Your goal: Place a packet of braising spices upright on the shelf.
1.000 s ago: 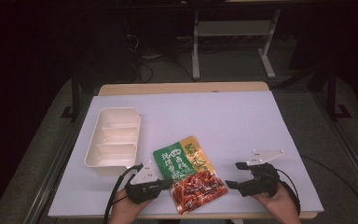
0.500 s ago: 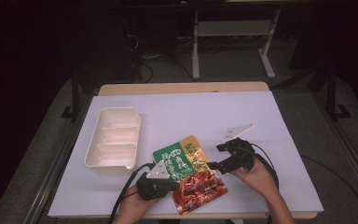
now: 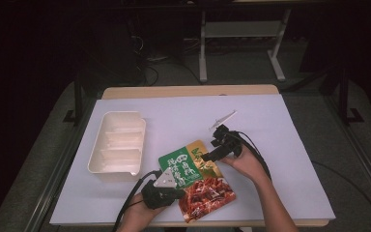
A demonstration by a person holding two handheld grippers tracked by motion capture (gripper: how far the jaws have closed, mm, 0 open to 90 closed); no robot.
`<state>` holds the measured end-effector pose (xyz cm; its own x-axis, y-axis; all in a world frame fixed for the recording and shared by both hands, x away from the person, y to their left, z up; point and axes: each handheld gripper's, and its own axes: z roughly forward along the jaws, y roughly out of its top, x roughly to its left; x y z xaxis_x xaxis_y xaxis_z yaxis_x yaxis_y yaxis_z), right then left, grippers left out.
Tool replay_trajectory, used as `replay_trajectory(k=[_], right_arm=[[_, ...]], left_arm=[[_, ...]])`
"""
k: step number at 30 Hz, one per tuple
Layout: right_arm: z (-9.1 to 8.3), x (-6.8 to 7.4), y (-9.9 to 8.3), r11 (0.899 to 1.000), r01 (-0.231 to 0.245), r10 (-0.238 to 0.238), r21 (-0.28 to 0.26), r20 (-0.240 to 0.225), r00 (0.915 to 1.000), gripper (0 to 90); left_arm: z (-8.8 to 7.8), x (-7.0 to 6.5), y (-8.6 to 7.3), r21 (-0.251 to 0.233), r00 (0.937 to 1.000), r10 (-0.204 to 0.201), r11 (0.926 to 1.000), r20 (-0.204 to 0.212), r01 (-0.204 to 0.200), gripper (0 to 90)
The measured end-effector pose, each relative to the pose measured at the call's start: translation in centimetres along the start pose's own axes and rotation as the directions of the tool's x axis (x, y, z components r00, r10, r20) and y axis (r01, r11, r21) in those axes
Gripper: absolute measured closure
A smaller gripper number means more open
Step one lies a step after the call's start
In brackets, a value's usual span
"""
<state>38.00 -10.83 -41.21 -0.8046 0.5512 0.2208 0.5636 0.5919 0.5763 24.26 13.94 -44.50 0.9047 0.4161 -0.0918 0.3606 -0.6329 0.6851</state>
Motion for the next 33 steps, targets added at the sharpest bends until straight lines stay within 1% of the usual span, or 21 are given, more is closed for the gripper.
replay_trajectory(k=[1, 4, 7, 9, 10, 11, 12, 13, 14, 15, 16, 19, 20, 21, 22, 23, 25, 26, 27, 31, 33], right_arm=[[0.7, -0.4, 0.4, 1.0, -0.009, 0.008, 0.025, 0.005, 1.0, 21.7], [1.5, -0.9, 0.8, 0.999, -0.019, 0.019, 0.049, -0.001, 0.9998, 24.6], [1.8, -1.2, 0.9, 0.999, -0.022, 0.022, 0.043, -0.011, 0.9997, 25.8], [2.2, -1.5, 0.9, 0.998, -0.028, 0.03, 0.053, -0.032, 0.9991, 27.4], [2.4, -1.7, 0.8, 0.998, -0.028, 0.03, 0.057, -0.05, 0.9983, 30.6], [2.4, -1.7, 0.8, 0.998, -0.028, 0.03, 0.057, -0.05, 0.9983, 30.6], [2.7, -1.8, 0.7, 0.998, -0.028, 0.032, 0.054, -0.079, 0.9964, 32.0], [2.7, -1.8, 0.7, 0.998, -0.028, 0.032, 0.054, -0.079, 0.9964, 32.0], [2.9, -1.6, 0.8, 0.998, -0.021, 0.027, 0.06, -0.105, 0.9941, 35.8], [2.9, -1.6, 0.8, 0.998, -0.021, 0.027, 0.06, -0.105, 0.9941, 35.8], [3.0, -1.4, 0.8, 0.998, 0.001, 0.006, 0.068, -0.104, 0.9946, 36.8], [3.0, -1.3, 0.8, 0.998, 0.0, 0.007, 0.066, -0.105, 0.9945, 38.8], [2.7, -1.5, 0.7, 0.999, -0.007, 0.014, 0.051, -0.127, 0.9919, 42.1], [2.7, -1.5, 0.7, 0.999, -0.007, 0.014, 0.051, -0.127, 0.9919, 42.1], [2.4, -1.7, 0.6, 0.999, -0.012, 0.017, 0.036, -0.145, 0.9892, 46.5], [2.4, -1.7, 0.6, 0.999, -0.012, 0.017, 0.036, -0.145, 0.9892, 46.5], [1.9, -1.8, 0.5, 1.0, -0.023, 0.025, 0.016, -0.186, 0.9823, 51.8], [1.6, -1.7, 0.4, 1.0, -0.014, 0.016, 0.008, -0.216, 0.9763, 54.9], [1.6, -1.6, 0.4, 1.0, -0.011, 0.013, 0.011, -0.22, 0.9755, 55.2], [1.6, -1.7, 0.3, 0.999, -0.015, 0.022, 0.037, -0.224, 0.9743, 56.3], [2.0, -1.9, 0.1, 0.997, -0.041, 0.053, 0.059, -0.223, 0.9734, 56.5]], left_arm=[[0.0, 0.0, 0.0, 0.0, 1.0, 0.001, 1.0, -0.001, -0.001, 90.0], [0.0, -0.1, 0.0, -0.004, 1.0, -0.003, 1.0, -0.005, 0.003, 90.0], [0.0, -0.1, 0.0, -0.005, 1.0, -0.003, 1.0, -0.005, 0.003, 90.0], [0.0, -0.1, 0.0, -0.005, 1.0, -0.003, 1.0, -0.006, 0.003, 90.0], [0.0, -0.1, 0.0, -0.001, 1.0, 0.001, 1.0, -0.007, -0.001, 90.0], [0.0, -0.1, 0.0, -0.005, 1.0, -0.002, 1.0, -0.007, 0.002, 90.0], [0.0, -0.1, 0.0, -0.005, 1.0, -0.004, 1.0, -0.007, 0.004, 90.0], [0.0, -0.1, 0.0, -0.005, 1.0, -0.004, 1.0, -0.007, 0.004, 90.0], [0.0, -0.1, 0.0, -0.001, 1.0, -0.001, 1.0, -0.006, 0.001, 90.0], [0.0, -0.1, 0.0, -0.001, 1.0, 0.0, 1.0, -0.007, 0.0, 90.0], [0.0, -0.1, 0.0, -0.001, 1.0, 0.0, 1.0, -0.009, 0.0, 90.0], [0.0, -0.1, 0.0, -0.001, 1.0, -0.001, 1.0, -0.009, 0.001, 90.0], [0.0, -0.1, 0.0, -0.001, 1.0, -0.001, 1.0, -0.009, 0.001, 90.0], [0.0, -0.1, 0.0, -0.001, 1.0, -0.001, 1.0, -0.009, 0.001, 90.0], [0.0, -0.1, 0.0, -0.002, 1.0, -0.002, 1.0, -0.009, 0.002, 90.0], [0.0, -0.1, 0.0, -0.001, 1.0, 0.0, 1.0, -0.009, 0.0, 90.0], [0.0, -0.2, 0.0, -0.003, 0.9999, -0.001, 1.0, -0.012, 0.001, 90.0], [0.0, -0.2, 0.0, -0.002, 0.9999, 0.001, 1.0, -0.013, -0.001, 90.0], [0.0, -0.1, 0.0, 0.005, 0.9998, 0.01, 0.9999, -0.015, -0.009, 90.0], [0.0, -0.2, 0.0, 0.004, 0.9999, 0.005, 1.0, -0.014, -0.005, 90.0], [0.0, -0.2, 0.0, 0.003, 0.9999, 0.005, 1.0, -0.016, -0.005, 90.0]])
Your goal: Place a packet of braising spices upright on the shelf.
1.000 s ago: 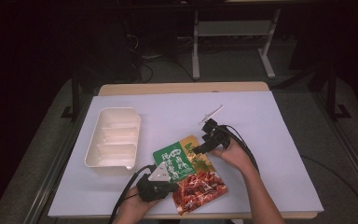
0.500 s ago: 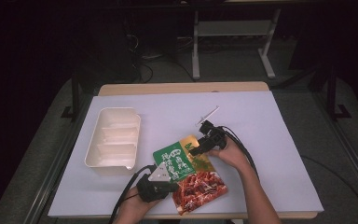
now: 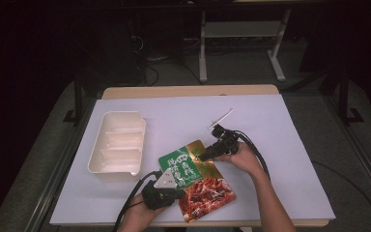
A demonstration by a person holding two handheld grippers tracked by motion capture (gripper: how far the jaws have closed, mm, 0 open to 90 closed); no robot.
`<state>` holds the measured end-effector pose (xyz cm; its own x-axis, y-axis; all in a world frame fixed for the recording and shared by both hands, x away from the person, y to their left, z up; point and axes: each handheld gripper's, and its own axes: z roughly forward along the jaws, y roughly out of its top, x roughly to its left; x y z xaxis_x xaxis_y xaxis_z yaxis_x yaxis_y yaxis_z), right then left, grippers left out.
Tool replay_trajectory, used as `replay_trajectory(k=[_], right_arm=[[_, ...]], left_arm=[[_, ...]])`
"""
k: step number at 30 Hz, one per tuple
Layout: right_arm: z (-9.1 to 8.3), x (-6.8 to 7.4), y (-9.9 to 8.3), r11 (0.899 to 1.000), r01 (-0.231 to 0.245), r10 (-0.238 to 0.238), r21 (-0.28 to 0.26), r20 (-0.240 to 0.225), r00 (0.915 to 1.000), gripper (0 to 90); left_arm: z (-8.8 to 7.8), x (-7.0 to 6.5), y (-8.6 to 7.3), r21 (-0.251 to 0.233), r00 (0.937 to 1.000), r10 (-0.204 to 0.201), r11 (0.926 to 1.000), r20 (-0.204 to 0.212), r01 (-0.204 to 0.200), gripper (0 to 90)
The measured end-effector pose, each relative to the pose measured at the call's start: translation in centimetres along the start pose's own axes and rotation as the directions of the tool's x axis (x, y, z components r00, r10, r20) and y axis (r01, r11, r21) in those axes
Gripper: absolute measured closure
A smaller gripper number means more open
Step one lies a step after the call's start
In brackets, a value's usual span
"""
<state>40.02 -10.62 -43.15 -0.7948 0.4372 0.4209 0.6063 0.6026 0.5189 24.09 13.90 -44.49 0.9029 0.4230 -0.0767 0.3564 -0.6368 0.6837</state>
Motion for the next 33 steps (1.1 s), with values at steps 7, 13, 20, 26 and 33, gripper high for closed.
replay_trajectory(k=[7, 13, 20, 26, 33], right_arm=[[0.1, -0.4, -0.5, 1.0, 0.001, 0.0, 0.015, -0.064, 0.9979, 74.8], [-0.2, 1.0, -0.3, 0.997, 0.064, -0.056, 0.051, -0.137, 0.989, 72.3], [1.8, 0.6, -0.1, 0.995, 0.048, -0.039, 0.093, -0.091, 0.9951, 70.9], [2.2, 0.7, -0.1, 0.994, 0.066, -0.053, 0.09, -0.135, 0.9894, 73.0], [2.3, 1.6, 0.1, 0.989, 0.092, -0.084, 0.112, -0.07, 0.994, 86.4]], left_arm=[[0.0, 0.0, 0.0, 0.0, 1.0, 0.0, 1.0, 0.002, 0.0, 90.0], [0.0, 0.0, 0.0, -0.002, 1.0, -0.004, 1.0, 0.002, 0.004, 89.5], [0.0, 0.0, 0.0, -0.005, 1.0, 0.001, 1.0, -0.001, -0.001, 89.0], [0.1, -0.1, 0.0, -0.007, 1.0, 0.003, 1.0, -0.005, -0.003, 88.9], [0.0, -0.2, -0.1, -0.015, 1.0, 0.006, 0.9999, -0.004, -0.006, 86.1]])
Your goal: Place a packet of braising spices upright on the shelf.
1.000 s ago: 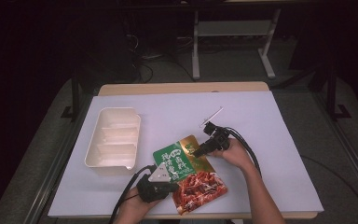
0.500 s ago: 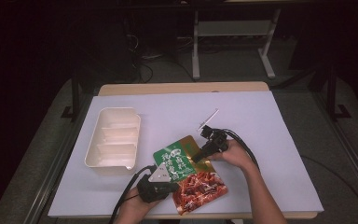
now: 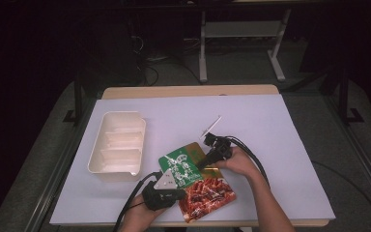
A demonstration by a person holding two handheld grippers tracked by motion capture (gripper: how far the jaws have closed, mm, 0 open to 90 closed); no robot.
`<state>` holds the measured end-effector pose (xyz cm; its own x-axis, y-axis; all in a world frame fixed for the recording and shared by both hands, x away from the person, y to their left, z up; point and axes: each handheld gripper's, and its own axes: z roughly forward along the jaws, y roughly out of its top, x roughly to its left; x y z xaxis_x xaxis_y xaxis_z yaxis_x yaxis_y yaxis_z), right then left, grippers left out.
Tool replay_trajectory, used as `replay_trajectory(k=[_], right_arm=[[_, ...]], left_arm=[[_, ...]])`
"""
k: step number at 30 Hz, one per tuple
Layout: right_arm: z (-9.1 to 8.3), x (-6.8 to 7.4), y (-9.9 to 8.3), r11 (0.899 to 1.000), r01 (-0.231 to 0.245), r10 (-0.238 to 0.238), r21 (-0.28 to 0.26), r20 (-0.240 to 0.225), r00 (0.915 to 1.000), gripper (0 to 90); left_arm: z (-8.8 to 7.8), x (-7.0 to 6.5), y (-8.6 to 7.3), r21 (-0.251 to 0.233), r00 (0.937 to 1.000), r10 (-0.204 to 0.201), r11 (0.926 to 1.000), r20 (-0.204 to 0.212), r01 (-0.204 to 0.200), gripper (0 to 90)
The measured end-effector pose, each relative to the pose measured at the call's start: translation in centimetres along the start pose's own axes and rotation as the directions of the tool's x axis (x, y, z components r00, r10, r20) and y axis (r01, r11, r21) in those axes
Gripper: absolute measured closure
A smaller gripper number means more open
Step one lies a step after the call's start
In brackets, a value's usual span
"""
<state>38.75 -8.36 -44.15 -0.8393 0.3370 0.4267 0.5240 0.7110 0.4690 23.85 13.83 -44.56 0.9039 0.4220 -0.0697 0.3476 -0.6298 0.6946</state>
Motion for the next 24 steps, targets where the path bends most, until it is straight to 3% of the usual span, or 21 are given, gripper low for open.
replay_trajectory(k=[3, 8, 11, 12, 15, 16, 20, 22, 24], right_arm=[[-0.2, 0.2, 0.1, 1.0, 0.01, -0.01, -0.003, 0.023, 0.9997, 88.9], [-1.1, 0.7, 0.1, 1.0, 0.009, -0.009, -0.015, 0.023, 0.9997, 89.3], [-1.7, 0.9, -0.1, 0.999, -0.005, 0.005, -0.038, 0.007, 1.0, 89.4], [-2.6, 1.1, -0.2, 0.998, -0.008, 0.008, -0.069, -0.01, 0.9999, 89.4], [-3.4, 1.6, -0.3, 0.995, 0.001, -0.002, -0.097, -0.008, 1.0, 89.4], [-4.2, 2.0, -0.4, 0.991, 0.02, -0.02, -0.13, 0.002, 0.9998, 89.4], [-5.8, 3.0, -0.8, 0.981, 0.023, -0.019, -0.194, 0.024, 0.9995, 89.4], [-6.2, 3.3, -0.9, 0.98, 0.018, -0.013, -0.196, 0.029, 0.9995, 89.4], [-7.2, 4.0, -1.2, 0.974, 0.035, -0.021, -0.223, 0.064, 0.9977, 89.4]], left_arm=[[0.0, -0.1, 0.0, -0.003, 1.0, -0.004, 1.0, 0.001, 0.004, 84.5], [-0.1, -0.3, 0.1, -0.006, 1.0, 0.0, 1.0, 0.004, 0.0, 78.6], [-0.7, -0.4, 0.2, -0.047, 0.9999, 0.006, 0.9989, 0.008, -0.006, 79.1], [-1.2, -0.4, 0.3, -0.068, 1.0, 0.009, 0.9977, 0.003, -0.008, 79.1], [-1.7, -0.4, 0.4, -0.099, 1.0, -0.001, 0.9951, -0.005, 0.0, 78.0], [-2.1, -0.5, 0.4, -0.12, 0.9999, -0.006, 0.9928, -0.01, 0.004, 77.5], [-2.6, -0.7, 0.4, -0.135, 0.9998, 0.006, 0.9908, -0.017, -0.008, 74.8], [-2.8, -0.8, 0.3, -0.14, 0.9996, 0.016, 0.99, -0.022, -0.019, 74.0], [-3.0, -1.2, 0.3, -0.144, 0.9994, 0.023, 0.9892, -0.027, -0.026, 69.9]])
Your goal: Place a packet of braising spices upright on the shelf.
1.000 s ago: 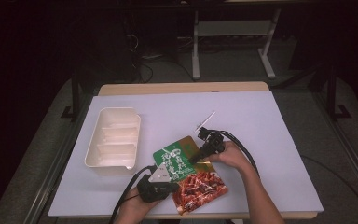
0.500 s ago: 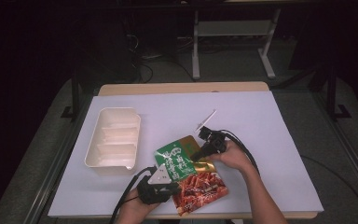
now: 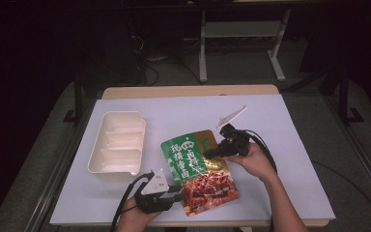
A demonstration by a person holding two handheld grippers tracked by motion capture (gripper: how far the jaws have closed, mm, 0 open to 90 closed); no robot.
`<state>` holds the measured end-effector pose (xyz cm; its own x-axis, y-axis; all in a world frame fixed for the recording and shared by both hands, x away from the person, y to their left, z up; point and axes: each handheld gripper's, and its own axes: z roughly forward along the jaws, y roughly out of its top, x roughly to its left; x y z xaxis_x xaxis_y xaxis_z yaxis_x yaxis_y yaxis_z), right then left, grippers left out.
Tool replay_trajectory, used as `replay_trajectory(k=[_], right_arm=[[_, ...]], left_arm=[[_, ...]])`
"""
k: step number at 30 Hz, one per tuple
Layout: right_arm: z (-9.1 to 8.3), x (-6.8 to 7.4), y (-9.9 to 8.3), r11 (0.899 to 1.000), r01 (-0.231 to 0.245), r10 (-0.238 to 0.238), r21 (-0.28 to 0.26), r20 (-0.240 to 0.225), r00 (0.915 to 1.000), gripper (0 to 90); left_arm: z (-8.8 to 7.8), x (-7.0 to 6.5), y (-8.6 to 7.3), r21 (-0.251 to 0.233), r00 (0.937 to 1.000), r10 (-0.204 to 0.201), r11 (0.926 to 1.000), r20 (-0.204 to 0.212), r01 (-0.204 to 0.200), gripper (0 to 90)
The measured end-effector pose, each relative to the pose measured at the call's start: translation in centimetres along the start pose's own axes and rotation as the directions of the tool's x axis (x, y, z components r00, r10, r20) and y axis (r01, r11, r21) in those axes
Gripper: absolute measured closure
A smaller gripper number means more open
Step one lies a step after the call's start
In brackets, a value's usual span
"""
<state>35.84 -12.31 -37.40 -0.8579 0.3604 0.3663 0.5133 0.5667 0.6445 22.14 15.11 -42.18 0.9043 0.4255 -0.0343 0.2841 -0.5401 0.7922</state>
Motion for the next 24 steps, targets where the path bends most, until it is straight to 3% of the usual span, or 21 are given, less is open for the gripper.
replay_trajectory(k=[9, 14, 23, 24], right_arm=[[-2.7, 2.3, 0.2, 0.995, 0.043, -0.036, -0.095, 0.078, 0.9963, 89.5], [-3.6, 3.5, 0.9, 0.989, 0.063, -0.049, -0.136, 0.102, 0.9936, 89.5], [-4.0, 5.7, 2.9, 0.976, 0.115, -0.09, -0.183, 0.143, 0.9857, 89.7], [-3.8, 6.2, 3.5, 0.973, 0.13, -0.098, -0.189, 0.169, 0.9808, 89.7]], left_arm=[[-1.1, -0.4, -0.2, -0.039, 0.9996, 0.028, 0.9989, -0.003, -0.028, 55.4], [-2.2, -0.6, -0.8, -0.072, 0.9998, 0.017, 0.9972, -0.014, -0.018, 46.4], [-3.6, -0.8, -1.9, -0.109, 0.9992, -0.001, 0.994, -0.041, -0.003, 33.3], [-3.8, -0.8, -2.0, -0.107, 0.9992, 0.003, 0.9943, -0.041, -0.007, 32.7]])
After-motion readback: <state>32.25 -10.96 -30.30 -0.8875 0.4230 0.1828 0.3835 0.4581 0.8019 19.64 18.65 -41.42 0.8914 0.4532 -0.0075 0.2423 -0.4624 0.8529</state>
